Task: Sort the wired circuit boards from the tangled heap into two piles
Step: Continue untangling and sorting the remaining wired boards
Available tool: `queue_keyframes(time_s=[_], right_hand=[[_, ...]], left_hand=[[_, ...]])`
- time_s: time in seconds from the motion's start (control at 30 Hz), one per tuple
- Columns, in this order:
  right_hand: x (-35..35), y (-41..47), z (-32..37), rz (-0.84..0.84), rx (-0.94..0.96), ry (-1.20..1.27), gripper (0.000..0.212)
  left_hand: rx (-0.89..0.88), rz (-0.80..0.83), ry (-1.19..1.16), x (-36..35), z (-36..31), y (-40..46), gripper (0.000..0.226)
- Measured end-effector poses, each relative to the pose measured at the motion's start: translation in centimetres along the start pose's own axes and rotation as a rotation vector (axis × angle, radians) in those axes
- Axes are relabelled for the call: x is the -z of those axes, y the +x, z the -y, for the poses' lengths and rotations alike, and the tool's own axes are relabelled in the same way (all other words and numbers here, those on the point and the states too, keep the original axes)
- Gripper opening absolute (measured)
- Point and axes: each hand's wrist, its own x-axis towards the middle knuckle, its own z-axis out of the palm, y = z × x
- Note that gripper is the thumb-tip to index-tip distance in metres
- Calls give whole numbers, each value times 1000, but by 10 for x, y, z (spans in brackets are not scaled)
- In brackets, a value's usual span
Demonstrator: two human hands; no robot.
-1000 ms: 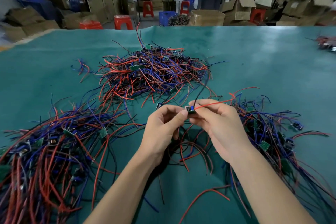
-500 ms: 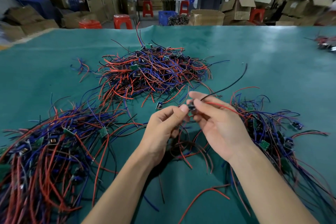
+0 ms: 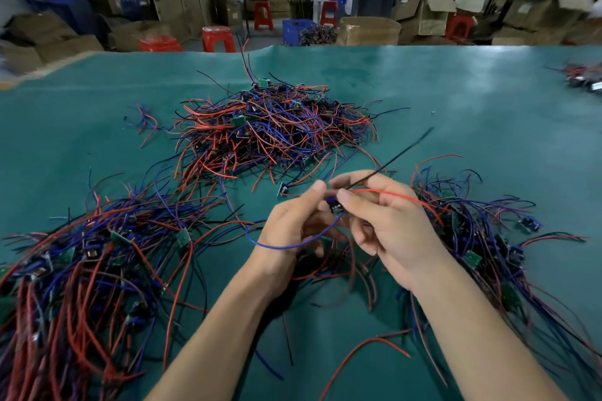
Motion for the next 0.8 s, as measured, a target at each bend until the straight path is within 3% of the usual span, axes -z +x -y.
queue_keyframes(time_s=[0.2, 0.3, 0.4, 0.53, 0.63, 0.8], right_hand=[[3, 3, -4, -83, 115, -206, 13], [1, 3, -8, -106, 82, -177, 11], [0, 6, -10, -258, 10, -137, 6], [0, 7, -15, -349, -97, -46, 19], [-6, 6, -19, -396, 39, -164, 24], [-1, 5, -12, -356, 362, -625, 27]], left_hand=[[-55, 95, 67, 1, 2, -3, 20], [-100, 106, 61, 1, 3, -5, 20], [-104, 74, 95, 0, 3, -6, 16], [-85, 45, 112, -1, 5, -5, 21], [-95, 44, 126, -1, 6, -4, 20], [-117, 104, 164, 1, 7, -4, 12]])
